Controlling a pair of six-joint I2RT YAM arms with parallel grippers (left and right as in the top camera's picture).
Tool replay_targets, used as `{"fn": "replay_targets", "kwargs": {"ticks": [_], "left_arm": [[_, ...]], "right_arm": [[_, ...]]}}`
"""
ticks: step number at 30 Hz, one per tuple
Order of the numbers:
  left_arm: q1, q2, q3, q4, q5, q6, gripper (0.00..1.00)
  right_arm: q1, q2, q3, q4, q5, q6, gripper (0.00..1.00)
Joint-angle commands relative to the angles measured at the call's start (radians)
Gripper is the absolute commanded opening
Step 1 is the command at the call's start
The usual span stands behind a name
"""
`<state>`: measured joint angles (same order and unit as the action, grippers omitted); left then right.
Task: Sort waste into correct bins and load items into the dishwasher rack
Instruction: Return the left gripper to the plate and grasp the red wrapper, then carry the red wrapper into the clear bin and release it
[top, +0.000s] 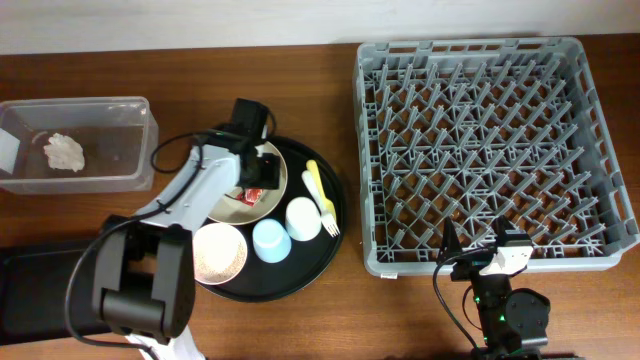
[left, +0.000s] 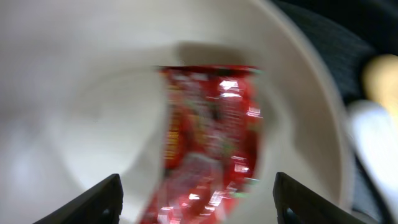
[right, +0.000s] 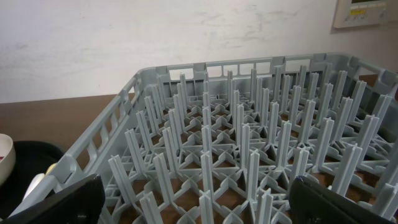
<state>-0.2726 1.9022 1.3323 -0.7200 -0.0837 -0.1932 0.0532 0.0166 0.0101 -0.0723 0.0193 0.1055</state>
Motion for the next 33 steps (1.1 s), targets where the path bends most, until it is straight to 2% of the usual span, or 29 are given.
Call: {"fn": "replay_targets", "kwargs": {"ticks": [1, 7, 12, 13, 14, 15, 16, 19, 20, 22, 24, 28, 30, 33], "left_arm": [[0.035, 0.006, -0.007, 0.003, 0.032, -0.027, 0.75], [0.031, 0.033, -0.009, 0.009, 0.1, -0.026, 0.75], [0.031, 0.073, -0.022, 0.009, 0.1, -0.027, 0.74], [0.031, 0.092, -0.022, 0.01, 0.099, -0.027, 0.71], [0.031, 0.098, -0.022, 0.012, 0.099, -0.027, 0.6], [0.031, 0.1, -0.021, 0.013, 0.099, -0.027, 0.44], [0.031, 0.1, -0.018, 0.013, 0.099, -0.027, 0.37], [0.032, 0.095, -0.003, 0.02, 0.099, -0.027, 0.35], [0.039, 0.081, 0.017, 0.012, 0.098, -0.026, 0.26], [0.042, 0.059, 0.06, -0.003, 0.095, -0.026, 0.02], [0.042, 0.017, 0.139, -0.037, 0.071, -0.023, 0.0], [0.085, -0.065, 0.272, -0.151, -0.075, -0.023, 0.01], [0.151, -0.105, 0.315, -0.187, -0.135, -0.023, 0.0], [0.275, -0.142, 0.33, -0.186, -0.134, -0.023, 0.01]], "right_arm": [[-0.003, -0.004, -0.005, -0.007, 0.016, 0.008, 0.98], [-0.003, -0.004, -0.005, -0.007, 0.016, 0.008, 0.98], [-0.003, -0.004, -0.005, -0.007, 0.016, 0.008, 0.98], [-0.003, -0.004, -0.005, -0.007, 0.016, 0.008, 0.98], [-0.003, -0.004, -0.005, -0.007, 0.016, 0.008, 0.98], [-0.003, -0.004, -0.005, -0.007, 0.016, 0.008, 0.98], [-0.003, -0.004, -0.005, -0.007, 0.016, 0.008, 0.98], [-0.003, -0.004, -0.005, -0.007, 0.016, 0.008, 0.98], [-0.003, -0.004, -0.005, -0.007, 0.016, 0.008, 0.98], [-0.003, -0.004, -0.005, -0.007, 0.016, 0.008, 0.98], [-0.003, -0.004, -0.005, -0.007, 0.016, 0.008, 0.98], [-0.003, -0.004, -0.005, -0.007, 0.016, 0.008, 0.98], [-0.003, -0.004, -0.005, -0.007, 0.016, 0.008, 0.98], [-0.003, -0.004, -0.005, -0.007, 0.016, 0.008, 0.98]]}}
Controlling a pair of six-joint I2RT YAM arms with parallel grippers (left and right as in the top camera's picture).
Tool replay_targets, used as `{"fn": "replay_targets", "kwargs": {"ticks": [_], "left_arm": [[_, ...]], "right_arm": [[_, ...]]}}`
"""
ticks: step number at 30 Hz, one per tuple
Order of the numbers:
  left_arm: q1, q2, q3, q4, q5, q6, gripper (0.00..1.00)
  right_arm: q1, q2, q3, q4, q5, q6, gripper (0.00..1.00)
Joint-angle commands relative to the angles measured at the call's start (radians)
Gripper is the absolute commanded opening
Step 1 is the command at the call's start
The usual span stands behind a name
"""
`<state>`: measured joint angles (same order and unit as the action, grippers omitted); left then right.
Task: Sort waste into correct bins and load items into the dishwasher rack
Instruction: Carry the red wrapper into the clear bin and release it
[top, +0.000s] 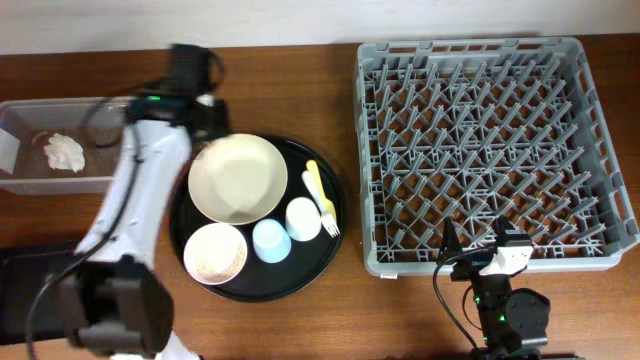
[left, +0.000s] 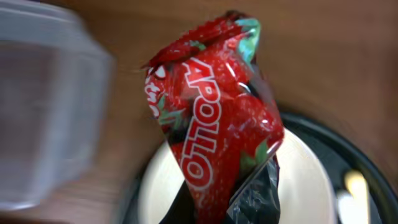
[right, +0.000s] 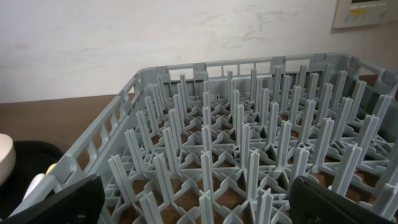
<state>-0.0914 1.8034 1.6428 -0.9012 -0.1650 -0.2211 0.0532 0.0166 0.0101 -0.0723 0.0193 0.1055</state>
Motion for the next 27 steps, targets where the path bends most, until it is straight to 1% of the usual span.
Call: {"fn": "replay_targets", "kwargs": {"ticks": [1, 4, 6, 9, 13, 18, 24, 25, 26, 27], "left_arm": [[0.14, -0.046, 0.019, -0.001, -0.053, 0.005, 0.0], [0.291, -0.046, 0.019, 0.01, -0.042, 0.005, 0.0], [0.36, -0.045, 0.018, 0.044, -0.027, 0.005, 0.0], [0.428, -0.035, 0.018, 0.094, -0.026, 0.005, 0.0], [0.461, 0.006, 0.017, 0.127, -0.035, 0.005, 0.0], [0.474, 0.151, 0.016, 0.186, -0.035, 0.006, 0.01], [0.474, 0.221, 0.017, 0.187, -0.034, 0.013, 0.0], [0.474, 0.226, 0.017, 0.187, -0.035, 0.013, 0.02], [0.474, 0.226, 0.016, 0.186, -0.034, 0.013, 0.11], [0.474, 0.226, 0.017, 0.187, -0.034, 0.012, 0.24]], "right_arm": [[-0.003, -0.004, -0.005, -0.007, 0.016, 0.008, 0.98], [-0.003, -0.004, -0.005, -0.007, 0.016, 0.008, 0.98], [-0.003, -0.004, -0.005, -0.007, 0.016, 0.008, 0.98], [-0.003, -0.004, -0.005, -0.007, 0.016, 0.008, 0.98], [-0.003, -0.004, -0.005, -0.007, 0.016, 0.008, 0.98], [-0.003, -0.004, -0.005, -0.007, 0.016, 0.008, 0.98], [-0.003, -0.004, -0.005, -0.007, 0.016, 0.008, 0.98], [-0.003, -0.004, -0.005, -0.007, 0.016, 0.008, 0.98], [-0.003, -0.004, -0.005, -0.007, 0.016, 0.008, 0.99], [-0.003, -0.004, -0.005, -0.007, 0.016, 0.008, 0.98]]}}
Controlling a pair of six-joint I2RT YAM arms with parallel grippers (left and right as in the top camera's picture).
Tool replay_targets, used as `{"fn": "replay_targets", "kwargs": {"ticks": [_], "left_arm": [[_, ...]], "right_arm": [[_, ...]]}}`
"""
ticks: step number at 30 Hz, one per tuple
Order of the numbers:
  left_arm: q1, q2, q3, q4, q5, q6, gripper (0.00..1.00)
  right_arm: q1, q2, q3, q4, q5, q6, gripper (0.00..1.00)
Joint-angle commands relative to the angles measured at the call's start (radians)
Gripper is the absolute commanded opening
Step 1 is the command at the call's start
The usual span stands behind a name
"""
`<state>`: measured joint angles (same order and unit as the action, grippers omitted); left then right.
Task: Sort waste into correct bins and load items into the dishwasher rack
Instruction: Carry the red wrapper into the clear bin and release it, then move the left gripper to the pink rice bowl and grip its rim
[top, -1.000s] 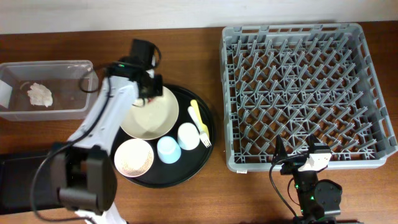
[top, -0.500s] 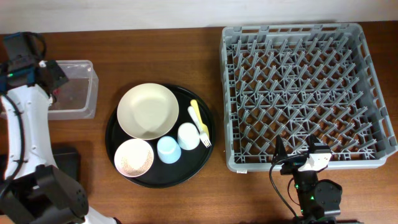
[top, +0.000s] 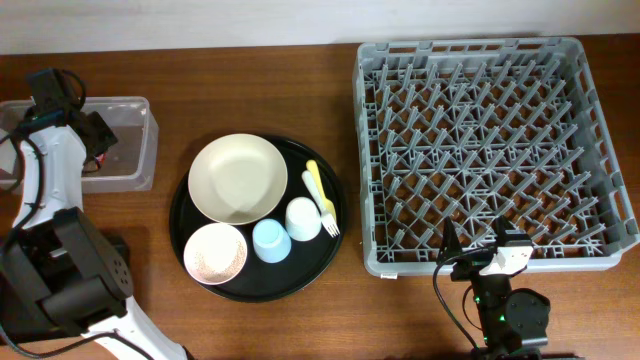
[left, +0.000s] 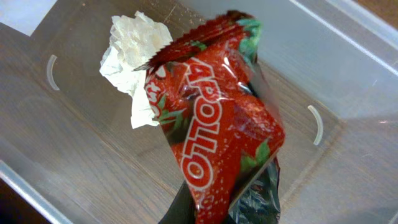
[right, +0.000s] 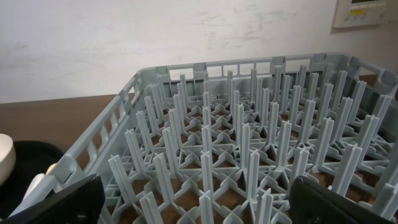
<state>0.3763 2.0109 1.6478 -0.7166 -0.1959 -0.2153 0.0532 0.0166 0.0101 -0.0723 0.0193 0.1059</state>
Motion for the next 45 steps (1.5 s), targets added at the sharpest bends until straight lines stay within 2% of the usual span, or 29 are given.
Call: {"fn": "replay_targets", "kwargs": {"ticks": [1, 3, 4, 5, 8, 10, 12, 14, 16, 17, 19, 25, 30, 33, 36, 37, 42, 45], "left_arm": [[0.006, 0.018, 0.012, 0.003, -0.003, 0.006, 0.32], [0.006, 0.018, 0.013, 0.003, -0.003, 0.007, 0.34], [0.006, 0.018, 0.02, 0.003, -0.003, 0.007, 0.45], [0.006, 0.018, 0.037, 0.001, -0.003, 0.007, 0.63], [0.004, -0.013, 0.114, -0.049, 0.032, 0.006, 0.66], [0.003, -0.085, 0.184, -0.101, 0.193, 0.006, 0.67], [0.003, -0.152, 0.195, -0.142, 0.277, -0.003, 0.67], [0.002, -0.242, 0.195, -0.259, 0.341, -0.042, 0.72], [-0.023, -0.31, 0.195, -0.362, 0.354, -0.042, 0.82], [-0.039, -0.345, 0.195, -0.413, 0.354, -0.042, 0.94], [-0.07, -0.394, 0.195, -0.494, 0.354, -0.042, 0.99], [-0.163, -0.427, 0.195, -0.779, 0.357, -0.042, 0.99], [-0.283, -0.427, 0.164, -0.898, 0.352, -0.042, 0.99], [-0.404, -0.428, 0.034, -0.858, 0.344, -0.043, 0.97], [-0.469, -0.428, -0.146, -0.759, 0.328, -0.114, 0.89], [-0.487, -0.428, -0.191, -0.729, 0.328, -0.116, 0.79], [-0.563, -0.428, -0.356, -0.565, 0.319, -0.19, 0.77], [-0.565, -0.428, -0.411, -0.491, 0.243, -0.244, 0.77]], "right_arm": [[-0.003, -0.004, -0.005, -0.007, 0.016, 0.007, 0.98], [-0.003, -0.004, -0.005, -0.007, 0.016, 0.007, 0.98], [-0.003, -0.004, -0.005, -0.007, 0.016, 0.007, 0.98], [-0.003, -0.004, -0.005, -0.007, 0.016, 0.007, 0.98], [-0.003, -0.004, -0.005, -0.007, 0.016, 0.007, 0.98], [-0.003, -0.004, -0.005, -0.007, 0.016, 0.007, 0.98], [-0.003, -0.004, -0.005, -0.007, 0.016, 0.007, 0.98], [-0.003, -0.004, -0.005, -0.007, 0.016, 0.007, 0.98], [-0.003, -0.004, -0.005, -0.007, 0.016, 0.007, 0.98], [-0.003, -0.004, -0.005, -0.007, 0.016, 0.007, 0.98], [-0.003, -0.004, -0.005, -0.007, 0.016, 0.007, 0.98], [-0.003, -0.004, -0.005, -0.007, 0.016, 0.007, 0.98], [-0.003, -0.004, -0.005, -0.007, 0.016, 0.007, 0.98], [-0.003, -0.004, -0.005, -0.007, 0.016, 0.007, 0.98], [-0.003, -0.004, -0.005, -0.007, 0.016, 0.007, 0.98], [-0.003, -0.004, -0.005, -0.007, 0.016, 0.007, 0.98], [-0.003, -0.004, -0.005, -0.007, 0.016, 0.007, 0.98], [-0.003, -0.004, -0.005, -0.007, 0.016, 0.007, 0.98]]}}
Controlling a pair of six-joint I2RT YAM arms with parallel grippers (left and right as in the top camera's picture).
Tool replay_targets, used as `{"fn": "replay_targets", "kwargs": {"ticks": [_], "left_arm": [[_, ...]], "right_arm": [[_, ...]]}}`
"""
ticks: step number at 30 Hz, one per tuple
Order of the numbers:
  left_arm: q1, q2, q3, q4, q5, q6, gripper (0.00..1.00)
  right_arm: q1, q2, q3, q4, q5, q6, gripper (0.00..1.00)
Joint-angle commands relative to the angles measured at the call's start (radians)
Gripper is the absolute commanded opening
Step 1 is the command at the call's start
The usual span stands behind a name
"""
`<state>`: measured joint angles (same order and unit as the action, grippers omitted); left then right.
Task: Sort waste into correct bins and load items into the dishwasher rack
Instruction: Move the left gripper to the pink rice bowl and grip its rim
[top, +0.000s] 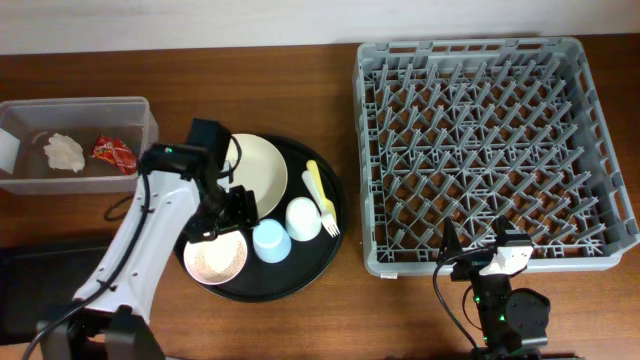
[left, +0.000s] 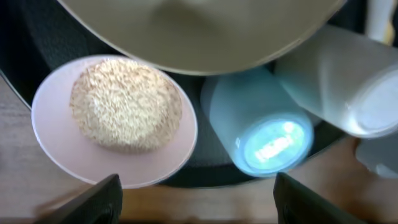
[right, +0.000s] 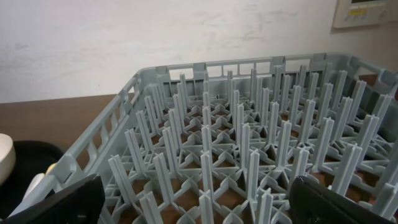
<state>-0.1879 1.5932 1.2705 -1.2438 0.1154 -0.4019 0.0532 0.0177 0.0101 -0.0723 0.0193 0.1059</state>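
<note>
A red snack wrapper (top: 113, 150) lies in the clear bin (top: 148, 120) beside a crumpled tissue (top: 63, 150). My left gripper (top: 222, 213) hangs open over the black tray (top: 335, 235), with nothing between its fingers (left: 104, 198). Below it sit a pink bowl of grains (left: 124, 121) and an upturned blue cup (left: 261, 130). Also on the tray are a cream plate (top: 262, 160), a white cup (top: 303, 218) and a yellow fork (top: 320, 195). My right gripper (right: 196, 205) rests open at the front edge of the grey dishwasher rack (top: 490, 150).
A dark bin (top: 30, 285) stands at the front left of the table, partly under the left arm. The rack (right: 236, 155) fills the right half of the table. Brown tabletop shows between tray and rack.
The left gripper held the red wrapper over the clear bin; now the wrapper lies in the bin and the gripper is open over the pink bowl on the tray. Right arm unchanged.
The left gripper stood open around the red wrapper on the cream plate. Then it held the wrapper clear of the plate near the bin, then over the bin by the tissue. Now the wrapper is in the bin and the gripper is back over the tray.
</note>
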Motion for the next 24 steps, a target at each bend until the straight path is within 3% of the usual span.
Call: {"fn": "replay_targets", "kwargs": {"ticks": [1, 2, 3, 6, 9, 12, 14, 17, 20, 24], "left_arm": [[-0.001, -0.01, -0.035, 0.05, -0.087, -0.057, 0.78], [0.001, -0.01, -0.035, 0.08, -0.089, -0.058, 0.79], [0.001, -0.01, -0.035, 0.112, -0.089, -0.057, 0.99], [0.001, -0.01, -0.035, 0.146, -0.082, -0.057, 0.99], [-0.021, -0.027, -0.035, 0.125, -0.118, -0.06, 0.78], [-0.086, -0.109, -0.035, 0.073, -0.15, -0.122, 0.77], [-0.136, -0.145, -0.035, 0.04, -0.156, -0.131, 0.7], [-0.206, -0.153, -0.035, 0.003, -0.299, -0.219, 0.7], [-0.206, -0.154, -0.035, 0.005, -0.296, -0.22, 0.7], [-0.171, -0.154, -0.035, 0.009, -0.284, -0.218, 0.99]], "right_arm": [[-0.003, -0.005, -0.005, -0.007, 0.016, 0.007, 0.98], [-0.003, -0.005, -0.005, -0.007, 0.016, 0.007, 0.98], [-0.003, -0.005, -0.005, -0.007, 0.016, 0.007, 0.98], [-0.003, -0.005, -0.005, -0.007, 0.016, 0.007, 0.98], [-0.003, -0.005, -0.005, -0.007, 0.016, 0.007, 0.98], [-0.003, -0.005, -0.005, -0.007, 0.016, 0.007, 0.98], [-0.003, -0.005, -0.005, -0.007, 0.016, 0.007, 0.98], [-0.003, -0.005, -0.005, -0.007, 0.016, 0.007, 0.98], [-0.003, -0.005, -0.005, -0.007, 0.016, 0.007, 0.98], [-0.003, -0.005, -0.005, -0.007, 0.016, 0.007, 0.98]]}}
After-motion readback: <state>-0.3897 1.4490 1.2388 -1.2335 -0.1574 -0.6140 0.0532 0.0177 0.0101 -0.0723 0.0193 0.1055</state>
